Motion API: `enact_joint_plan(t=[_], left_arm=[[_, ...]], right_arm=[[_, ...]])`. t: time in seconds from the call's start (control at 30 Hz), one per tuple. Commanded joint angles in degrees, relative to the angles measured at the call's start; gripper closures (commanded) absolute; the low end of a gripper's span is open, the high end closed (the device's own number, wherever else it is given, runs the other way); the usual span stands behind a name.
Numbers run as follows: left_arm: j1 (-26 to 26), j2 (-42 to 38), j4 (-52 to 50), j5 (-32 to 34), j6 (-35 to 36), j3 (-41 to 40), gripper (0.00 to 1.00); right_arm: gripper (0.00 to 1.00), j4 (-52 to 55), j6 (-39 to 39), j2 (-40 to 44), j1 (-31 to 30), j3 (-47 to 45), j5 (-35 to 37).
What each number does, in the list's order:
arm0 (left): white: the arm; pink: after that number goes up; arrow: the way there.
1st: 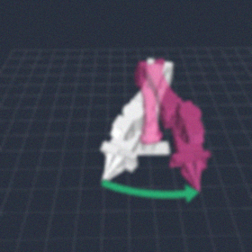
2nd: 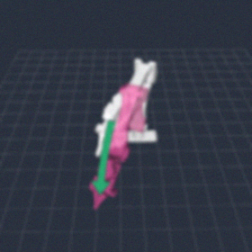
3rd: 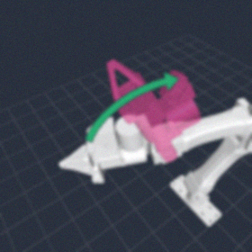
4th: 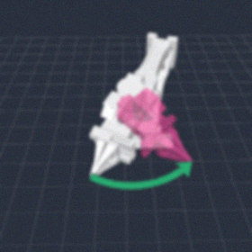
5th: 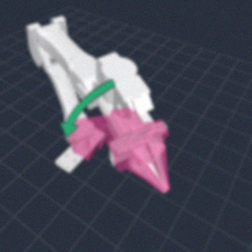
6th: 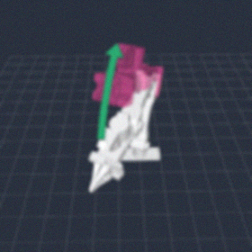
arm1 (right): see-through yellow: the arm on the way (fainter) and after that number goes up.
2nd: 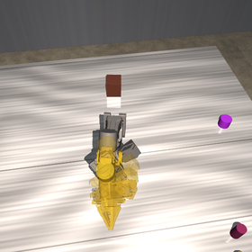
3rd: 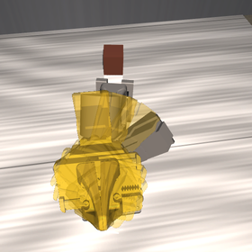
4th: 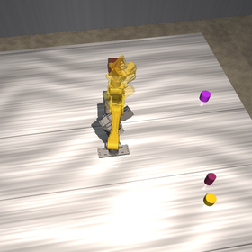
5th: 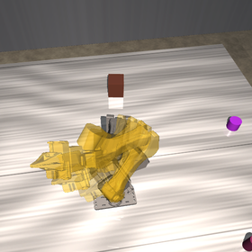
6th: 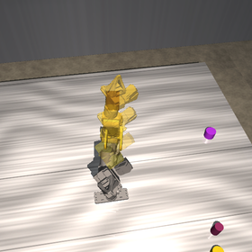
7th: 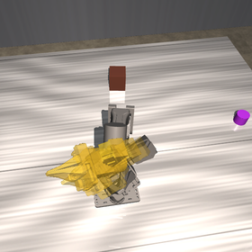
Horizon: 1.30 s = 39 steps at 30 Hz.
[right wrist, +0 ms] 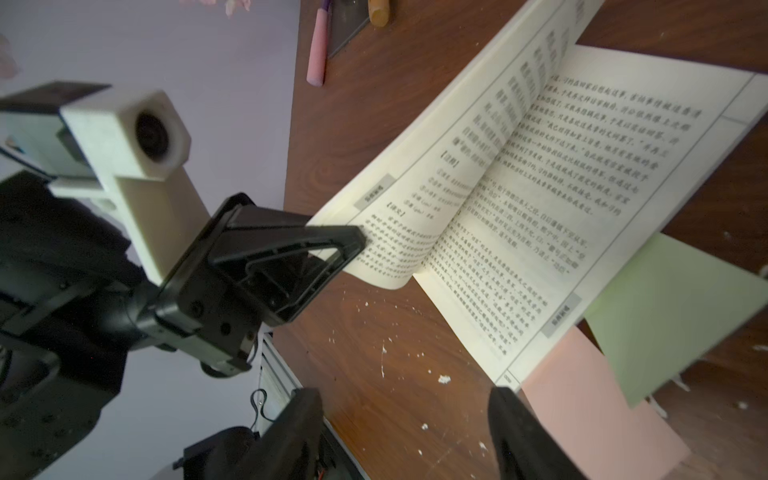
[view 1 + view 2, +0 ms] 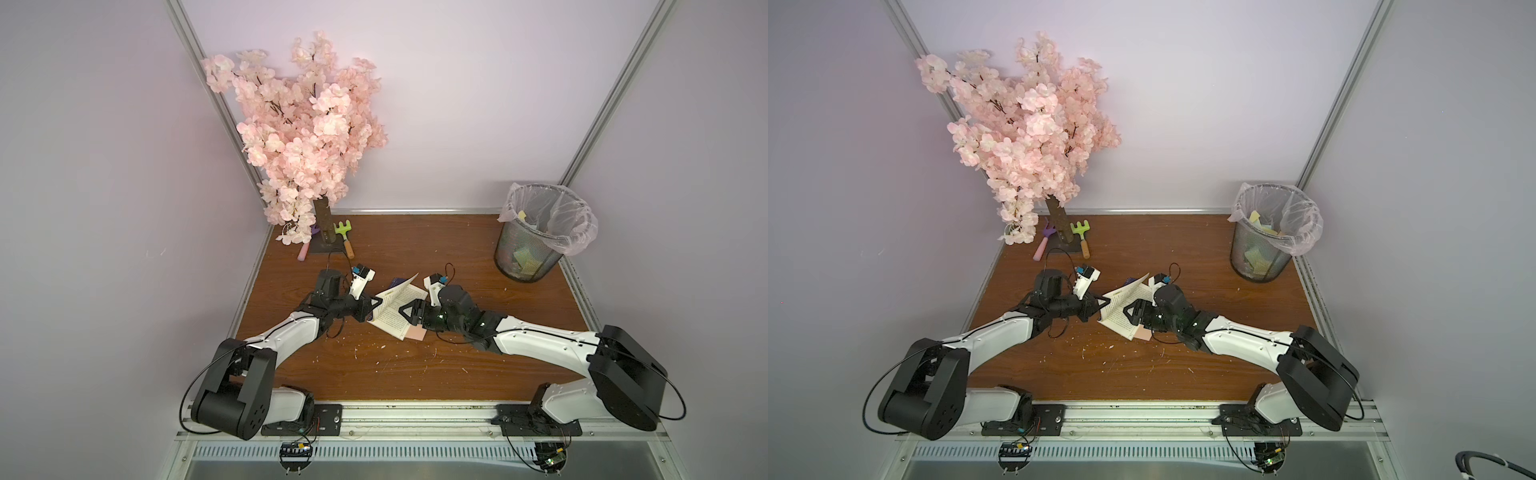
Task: Peel off the used sticky note
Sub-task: Turn the page of the book at the center of the board.
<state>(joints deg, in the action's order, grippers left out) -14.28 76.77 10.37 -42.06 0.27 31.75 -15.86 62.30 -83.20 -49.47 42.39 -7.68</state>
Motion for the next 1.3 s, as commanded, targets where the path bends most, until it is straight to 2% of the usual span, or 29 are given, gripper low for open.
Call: enact_joint_plan(t=[0.0, 0.3, 0.4, 0.63, 1.27], left_arm=[[0.4, 0.3, -0.6, -0.5, 0.8, 0.0, 0.96], [0.5, 0.3, -0.5, -0.5, 0.8, -0.1, 0.96], [0.4, 0.4, -0.5, -0.5, 0.8, 0.0, 0.96], [0.4, 0.4, -0.5, -0.5, 0.8, 0.0, 0.96], [0.5, 0.6, -0.6, -0.9, 1.0, -0.1, 0.96]], right_arm=[[0.34, -5.5, 2.7, -2.7, 0.1, 1.2, 2.4], [0.34, -9.2, 3.3, -5.2, 3.2, -3.0, 3.3], [0.33, -10.4, 3.5, -7.2, 4.0, -3.6, 1.5], [0.31, -13.6, 4.1, -12.0, 4.1, -2.6, -2.1], [0.3, -17.5, 7.1, -16.2, 4.5, -3.0, -2.3]])
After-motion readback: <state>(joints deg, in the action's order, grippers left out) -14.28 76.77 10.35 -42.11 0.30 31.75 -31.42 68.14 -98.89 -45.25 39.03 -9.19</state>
